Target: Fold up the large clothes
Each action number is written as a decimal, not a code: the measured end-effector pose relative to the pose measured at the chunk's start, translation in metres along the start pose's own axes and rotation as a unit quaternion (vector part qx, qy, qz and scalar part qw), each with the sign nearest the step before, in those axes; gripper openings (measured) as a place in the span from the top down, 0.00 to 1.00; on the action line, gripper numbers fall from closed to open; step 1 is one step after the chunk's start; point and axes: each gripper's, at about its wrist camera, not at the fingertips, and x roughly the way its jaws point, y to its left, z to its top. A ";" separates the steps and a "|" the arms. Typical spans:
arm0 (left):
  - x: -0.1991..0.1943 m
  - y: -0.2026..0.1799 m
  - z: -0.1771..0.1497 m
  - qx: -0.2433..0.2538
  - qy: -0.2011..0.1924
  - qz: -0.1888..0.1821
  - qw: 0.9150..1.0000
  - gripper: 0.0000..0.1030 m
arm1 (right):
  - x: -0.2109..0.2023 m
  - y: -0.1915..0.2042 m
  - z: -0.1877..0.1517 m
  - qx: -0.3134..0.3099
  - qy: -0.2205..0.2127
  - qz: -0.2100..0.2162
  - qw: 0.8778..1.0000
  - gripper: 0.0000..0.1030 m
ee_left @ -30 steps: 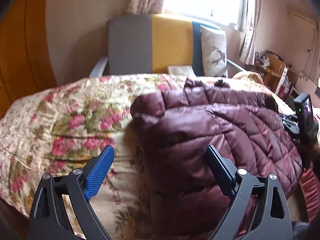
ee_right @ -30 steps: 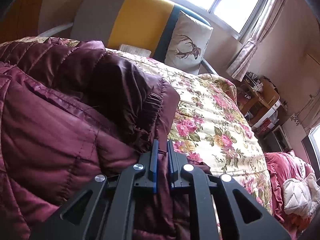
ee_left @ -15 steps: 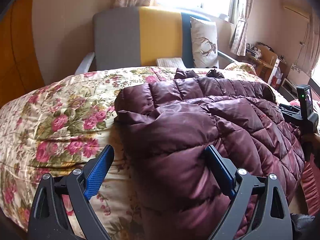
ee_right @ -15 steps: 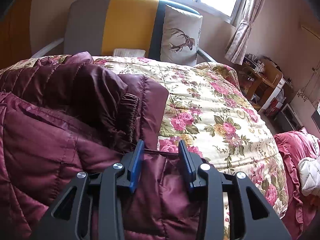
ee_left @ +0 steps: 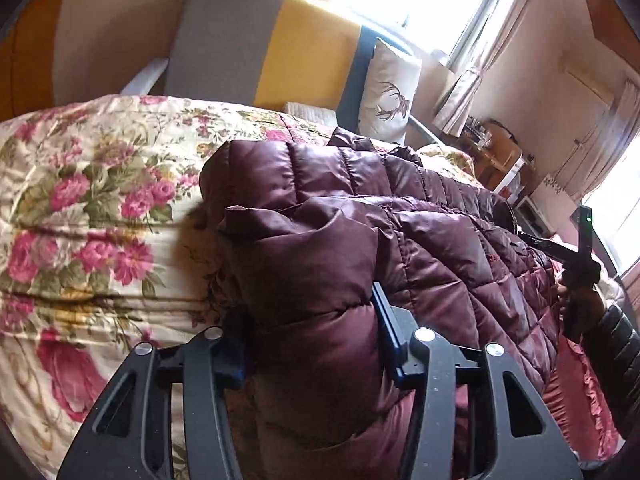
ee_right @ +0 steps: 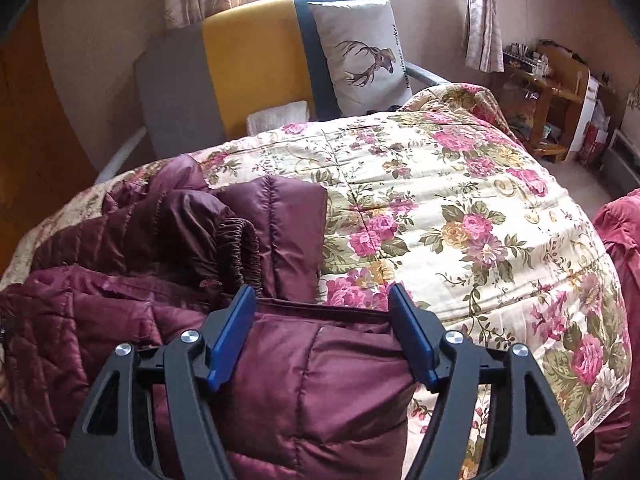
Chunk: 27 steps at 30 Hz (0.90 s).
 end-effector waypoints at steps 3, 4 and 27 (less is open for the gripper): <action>0.001 -0.007 -0.002 0.009 -0.003 0.012 1.000 0.57 | -0.029 -0.006 -0.001 0.007 -0.005 0.032 0.999 0.09; 0.000 -0.006 -0.002 0.006 -0.004 0.011 1.000 0.58 | -0.038 -0.009 -0.003 0.014 -0.008 0.045 0.999 0.08; -0.068 -0.037 -0.039 0.004 -0.074 0.056 0.996 0.73 | -0.108 0.023 -0.101 -0.008 0.014 0.097 0.995 0.72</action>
